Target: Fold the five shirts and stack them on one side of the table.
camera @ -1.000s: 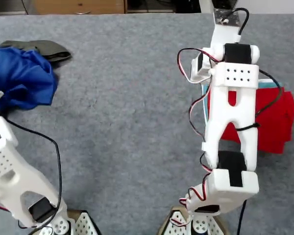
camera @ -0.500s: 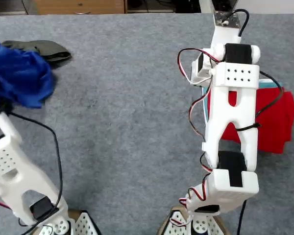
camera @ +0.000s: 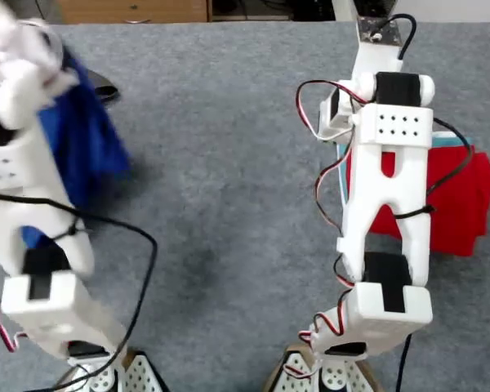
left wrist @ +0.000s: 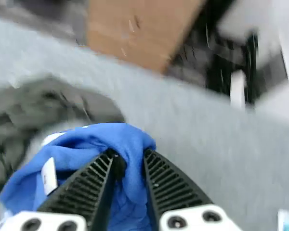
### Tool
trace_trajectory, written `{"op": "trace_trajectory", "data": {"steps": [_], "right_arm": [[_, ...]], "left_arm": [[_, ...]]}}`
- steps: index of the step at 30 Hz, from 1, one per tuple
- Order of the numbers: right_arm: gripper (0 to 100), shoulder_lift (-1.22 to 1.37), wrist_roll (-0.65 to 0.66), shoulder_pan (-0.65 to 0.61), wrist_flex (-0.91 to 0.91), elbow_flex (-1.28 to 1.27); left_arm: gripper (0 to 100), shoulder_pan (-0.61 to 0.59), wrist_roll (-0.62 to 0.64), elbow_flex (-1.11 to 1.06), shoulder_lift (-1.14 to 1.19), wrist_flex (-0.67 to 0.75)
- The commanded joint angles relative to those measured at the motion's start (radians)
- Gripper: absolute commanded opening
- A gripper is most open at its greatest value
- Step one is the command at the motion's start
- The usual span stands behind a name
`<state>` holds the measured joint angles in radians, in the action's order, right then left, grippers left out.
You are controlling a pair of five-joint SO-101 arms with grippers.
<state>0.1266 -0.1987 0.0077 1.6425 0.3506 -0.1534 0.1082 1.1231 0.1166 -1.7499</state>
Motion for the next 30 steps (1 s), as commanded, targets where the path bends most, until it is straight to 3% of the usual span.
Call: {"op": "trace_trajectory", "data": {"steps": [1, 5, 9, 11, 14, 19, 23, 30], "right_arm": [[0.9, -0.004, 0.018, -0.001, -0.017, 0.048], [0.9, 0.001, 0.170, -0.028, -0.034, 0.045], [0.9, 0.002, 0.290, -0.059, -0.046, 0.048], [1.2, 0.002, 0.321, -0.073, -0.046, 0.048], [7.7, 0.002, 0.359, -0.093, -0.046, 0.048], [24.6, 0.004, 0.364, -0.176, -0.046, 0.048], [28.5, 0.027, 0.364, -0.297, -0.046, 0.050], [28.7, 0.291, 0.359, -0.475, 0.012, 0.268]], "left_arm": [[2, 0.101, 0.005, -0.437, -0.189, -0.008], [2, 0.209, -0.003, -0.895, -0.390, 0.115], [3, 0.221, -0.003, -1.315, -0.641, 0.376], [8, 0.226, -0.006, -1.450, -0.766, 0.439], [21, 0.222, -0.008, -1.579, -0.931, 0.440], [24, 0.210, -0.015, -1.656, -1.141, 0.374], [24, 0.069, -0.015, -1.643, -1.227, 0.379], [24, -0.327, -0.092, -1.640, -1.230, 0.368]]}}
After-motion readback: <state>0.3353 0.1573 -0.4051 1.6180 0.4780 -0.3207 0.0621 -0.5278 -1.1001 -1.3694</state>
